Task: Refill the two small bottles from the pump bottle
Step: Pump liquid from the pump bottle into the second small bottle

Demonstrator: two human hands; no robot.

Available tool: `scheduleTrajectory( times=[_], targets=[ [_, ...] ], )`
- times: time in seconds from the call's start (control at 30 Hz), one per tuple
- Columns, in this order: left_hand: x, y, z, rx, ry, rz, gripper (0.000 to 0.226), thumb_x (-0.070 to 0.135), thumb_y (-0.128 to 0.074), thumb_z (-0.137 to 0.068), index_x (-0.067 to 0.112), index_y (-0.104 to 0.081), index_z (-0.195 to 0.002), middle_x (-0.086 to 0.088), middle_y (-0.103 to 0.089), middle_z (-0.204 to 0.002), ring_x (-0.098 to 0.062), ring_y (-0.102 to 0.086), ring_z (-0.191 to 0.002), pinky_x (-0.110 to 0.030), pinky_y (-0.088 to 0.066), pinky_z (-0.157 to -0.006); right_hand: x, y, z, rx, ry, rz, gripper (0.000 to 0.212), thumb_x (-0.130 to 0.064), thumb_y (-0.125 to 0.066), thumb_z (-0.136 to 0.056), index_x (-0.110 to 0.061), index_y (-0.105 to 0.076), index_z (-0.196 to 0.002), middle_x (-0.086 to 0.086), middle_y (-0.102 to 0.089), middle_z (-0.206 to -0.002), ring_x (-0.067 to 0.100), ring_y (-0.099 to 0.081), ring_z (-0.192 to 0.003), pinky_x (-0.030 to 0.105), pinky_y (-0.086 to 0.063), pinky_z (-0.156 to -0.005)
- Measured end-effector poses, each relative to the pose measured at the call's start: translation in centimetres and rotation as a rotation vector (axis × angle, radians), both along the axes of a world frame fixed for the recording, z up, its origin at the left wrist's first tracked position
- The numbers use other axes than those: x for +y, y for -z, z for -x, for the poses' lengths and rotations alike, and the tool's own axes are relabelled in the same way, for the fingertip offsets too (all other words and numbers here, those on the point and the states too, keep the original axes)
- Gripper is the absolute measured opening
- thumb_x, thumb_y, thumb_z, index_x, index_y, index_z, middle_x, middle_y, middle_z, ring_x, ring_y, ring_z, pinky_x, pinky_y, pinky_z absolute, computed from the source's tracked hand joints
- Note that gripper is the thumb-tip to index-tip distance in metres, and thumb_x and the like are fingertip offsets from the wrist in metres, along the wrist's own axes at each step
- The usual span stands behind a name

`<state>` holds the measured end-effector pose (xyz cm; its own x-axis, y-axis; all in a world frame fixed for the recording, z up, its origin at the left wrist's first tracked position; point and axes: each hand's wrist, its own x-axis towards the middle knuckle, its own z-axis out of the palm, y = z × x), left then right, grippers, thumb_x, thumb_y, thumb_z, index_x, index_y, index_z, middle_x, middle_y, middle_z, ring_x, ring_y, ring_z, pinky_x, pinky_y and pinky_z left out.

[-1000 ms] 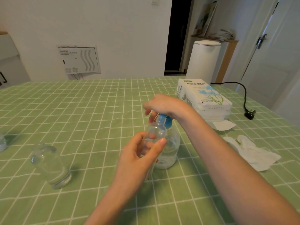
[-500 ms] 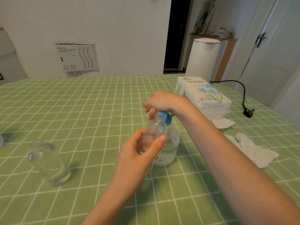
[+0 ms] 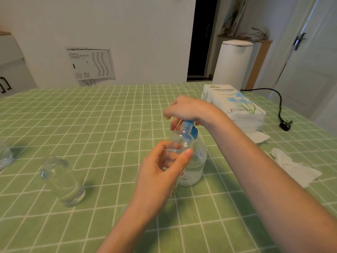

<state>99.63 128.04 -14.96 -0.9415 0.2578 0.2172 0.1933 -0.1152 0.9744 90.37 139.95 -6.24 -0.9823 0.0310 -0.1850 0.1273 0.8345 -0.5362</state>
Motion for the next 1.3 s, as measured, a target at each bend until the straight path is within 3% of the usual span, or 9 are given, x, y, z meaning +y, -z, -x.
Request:
scheduleTrajectory(
  times=[0.17,0.3,0.47,0.57,0.7,0.9,1.0,1.13,1.3],
  targets=[
    [0.0,0.2,0.0,0.003,-0.002,0.008,0.041,0.052,-0.066,-0.059,0.021,-0.067,-0.087,-0.004,-0.069,-0.074,-0.016,-0.060,-0.070,-0.026,-0.050,-0.061,0.0,0.2,-0.2,-0.002,0.002,-0.011,0.020,-0.027,-0.050,-0.090,-0.014,-0.062,-0.097,0.005,-0.070,-0.102,0.020,-0.057,-0.076,0.023,-0.034,-0.053],
    [-0.1,0.3,-0.1,-0.017,-0.013,0.005,0.041,0.049,-0.067,-0.059,0.019,-0.067,-0.086,-0.011,-0.066,-0.073,-0.021,-0.058,-0.072,-0.024,-0.048,-0.062,-0.2,0.9,-0.3,-0.027,-0.003,0.004,0.018,-0.024,-0.050,-0.090,-0.011,-0.061,-0.095,0.010,-0.070,-0.106,0.020,-0.051,-0.062,0.025,-0.038,-0.052],
    [-0.1,0.1,-0.2,-0.007,-0.012,0.029,0.047,0.052,-0.064,-0.058,0.018,-0.066,-0.092,-0.013,-0.068,-0.079,-0.023,-0.061,-0.073,-0.023,-0.050,-0.062,0.0,0.5,-0.1,0.020,-0.003,-0.011,0.035,-0.025,-0.049,-0.090,-0.002,-0.062,-0.113,0.016,-0.069,-0.111,0.020,-0.046,-0.063,0.027,-0.037,-0.057],
    [0.0,-0.2,-0.2,0.006,-0.018,0.033,0.048,0.051,-0.064,-0.059,0.018,-0.066,-0.094,-0.011,-0.069,-0.081,-0.020,-0.062,-0.074,-0.027,-0.052,-0.065,0.1,0.0,0.0,0.049,-0.015,-0.020,0.035,-0.027,-0.050,-0.090,-0.003,-0.059,-0.112,0.015,-0.070,-0.106,0.021,-0.052,-0.070,0.029,-0.042,-0.066],
    [0.2,-0.3,0.0,-0.015,-0.014,0.002,0.046,0.047,-0.066,-0.059,0.016,-0.067,-0.093,-0.008,-0.070,-0.076,-0.018,-0.062,-0.072,-0.021,-0.051,-0.063,0.0,-0.1,0.0,0.025,-0.022,-0.025,0.029,-0.025,-0.050,-0.089,-0.007,-0.063,-0.107,0.011,-0.071,-0.107,0.019,-0.050,-0.064,0.023,-0.035,-0.053],
    [0.1,0.0,-0.3,-0.013,-0.014,0.018,0.041,0.047,-0.065,-0.061,0.016,-0.068,-0.087,-0.011,-0.068,-0.076,-0.018,-0.060,-0.072,-0.022,-0.049,-0.061,-0.2,0.6,-0.4,-0.002,-0.026,-0.016,0.024,-0.023,-0.050,-0.091,-0.007,-0.064,-0.103,0.013,-0.071,-0.108,0.019,-0.049,-0.058,0.025,-0.037,-0.052],
    [0.0,0.0,-0.3,-0.023,-0.019,0.013,0.041,0.046,-0.066,-0.060,0.014,-0.066,-0.086,-0.011,-0.063,-0.073,-0.021,-0.057,-0.071,-0.019,-0.047,-0.058,-0.3,0.9,-0.4,0.003,-0.027,-0.036,0.031,-0.024,-0.050,-0.091,-0.003,-0.063,-0.111,0.013,-0.070,-0.108,0.018,-0.046,-0.055,0.026,-0.036,-0.052],
    [0.1,0.0,-0.2,-0.015,-0.026,0.029,0.042,0.048,-0.066,-0.061,0.017,-0.066,-0.089,-0.005,-0.067,-0.075,-0.028,-0.062,-0.076,-0.024,-0.050,-0.062,-0.1,0.4,-0.4,0.048,-0.036,-0.015,0.033,-0.025,-0.051,-0.091,-0.002,-0.060,-0.113,0.014,-0.070,-0.107,0.019,-0.050,-0.064,0.027,-0.039,-0.058],
    [0.3,-0.3,-0.2,-0.003,-0.027,-0.001,0.046,0.048,-0.065,-0.058,0.016,-0.067,-0.092,0.002,-0.068,-0.071,-0.014,-0.061,-0.071,-0.019,-0.051,-0.061,-0.1,-0.3,-0.2,0.078,-0.051,-0.016,0.034,-0.027,-0.052,-0.090,-0.003,-0.059,-0.113,0.013,-0.070,-0.106,0.022,-0.056,-0.075,0.030,-0.047,-0.070]
  ],
)
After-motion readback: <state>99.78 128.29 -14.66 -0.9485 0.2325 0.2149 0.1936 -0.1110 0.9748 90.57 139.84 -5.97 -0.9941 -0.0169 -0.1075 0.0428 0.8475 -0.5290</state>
